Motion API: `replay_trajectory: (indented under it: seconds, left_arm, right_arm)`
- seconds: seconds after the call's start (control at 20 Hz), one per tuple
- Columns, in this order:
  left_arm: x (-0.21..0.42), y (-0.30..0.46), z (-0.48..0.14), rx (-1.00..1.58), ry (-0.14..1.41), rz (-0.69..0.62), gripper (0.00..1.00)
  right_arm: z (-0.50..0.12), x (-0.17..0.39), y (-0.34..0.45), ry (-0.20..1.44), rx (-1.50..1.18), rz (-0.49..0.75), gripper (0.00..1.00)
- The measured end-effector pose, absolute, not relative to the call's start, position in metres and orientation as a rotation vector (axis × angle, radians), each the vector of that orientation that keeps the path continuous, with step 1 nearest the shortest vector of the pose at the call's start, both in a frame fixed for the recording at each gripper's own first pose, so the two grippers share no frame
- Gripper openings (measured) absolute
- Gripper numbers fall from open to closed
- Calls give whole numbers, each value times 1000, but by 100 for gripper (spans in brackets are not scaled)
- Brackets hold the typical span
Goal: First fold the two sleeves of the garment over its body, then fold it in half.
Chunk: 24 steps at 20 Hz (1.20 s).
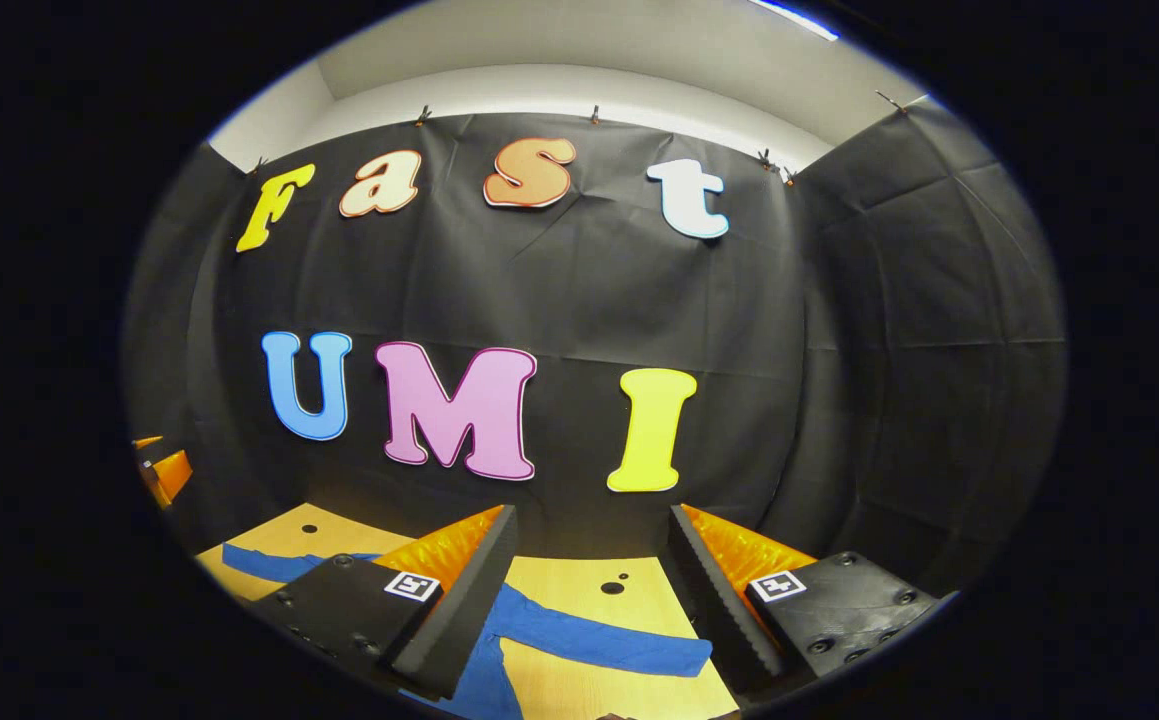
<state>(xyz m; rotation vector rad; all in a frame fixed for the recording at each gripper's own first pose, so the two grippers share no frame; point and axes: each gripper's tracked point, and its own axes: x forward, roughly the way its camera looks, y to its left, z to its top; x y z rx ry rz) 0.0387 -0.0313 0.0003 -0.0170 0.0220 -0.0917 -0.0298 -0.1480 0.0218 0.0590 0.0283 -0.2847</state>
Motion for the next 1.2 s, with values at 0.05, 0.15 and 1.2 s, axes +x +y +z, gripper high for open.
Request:
replay_trajectory:
  seconds: [0.05, 0.15, 1.2]
  left_arm:
    - [41, -31, 5, -14, 21, -90, 81]
    - [45, -32, 12, -12, 15, -96, 81]
    - [60, -53, -2, 33, 43, -117, 81]
  right_arm:
    - [26, -33, -146, 18, 63, -287, 96]
    - [34, -38, -139, -2, 58, -288, 96]
    - [-214, 28, -235, 717, 327, -329, 98]
